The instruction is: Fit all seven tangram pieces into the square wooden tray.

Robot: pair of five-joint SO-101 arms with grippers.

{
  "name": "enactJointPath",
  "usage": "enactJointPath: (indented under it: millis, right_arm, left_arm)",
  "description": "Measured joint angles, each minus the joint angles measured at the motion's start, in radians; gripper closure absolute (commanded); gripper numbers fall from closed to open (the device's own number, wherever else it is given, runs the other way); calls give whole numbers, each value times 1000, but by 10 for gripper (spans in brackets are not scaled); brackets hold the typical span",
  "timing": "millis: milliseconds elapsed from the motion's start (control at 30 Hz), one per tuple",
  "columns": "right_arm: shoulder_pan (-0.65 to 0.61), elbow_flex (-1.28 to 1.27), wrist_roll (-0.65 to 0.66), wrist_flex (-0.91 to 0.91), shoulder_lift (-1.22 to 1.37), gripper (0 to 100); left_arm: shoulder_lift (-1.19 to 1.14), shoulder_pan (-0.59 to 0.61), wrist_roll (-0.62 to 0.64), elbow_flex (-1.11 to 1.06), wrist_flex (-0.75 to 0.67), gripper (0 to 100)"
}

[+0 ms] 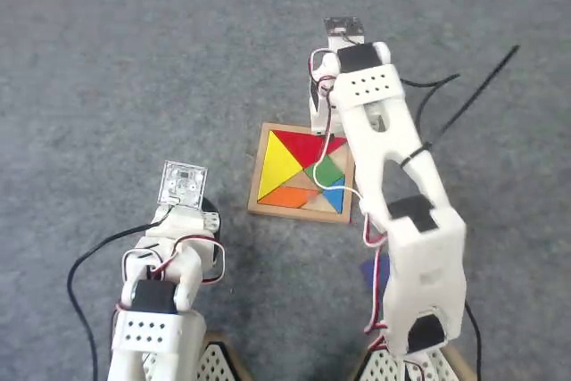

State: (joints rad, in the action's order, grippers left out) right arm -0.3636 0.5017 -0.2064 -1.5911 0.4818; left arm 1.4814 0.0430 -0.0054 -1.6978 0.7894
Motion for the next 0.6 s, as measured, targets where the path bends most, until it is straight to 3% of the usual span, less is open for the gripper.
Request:
enactJointPath:
  millis: [200,333,600]
  right_arm:
    - [-6,-427,40,224,-288,881]
    - [-44,-764,101,411,-350,868]
    - [-91,-862,118,474,-361,789]
  left_arm:
    - [0,0,0,0,0,985]
    - [0,0,0,0,0,985]
    - [0,0,0,0,0,985]
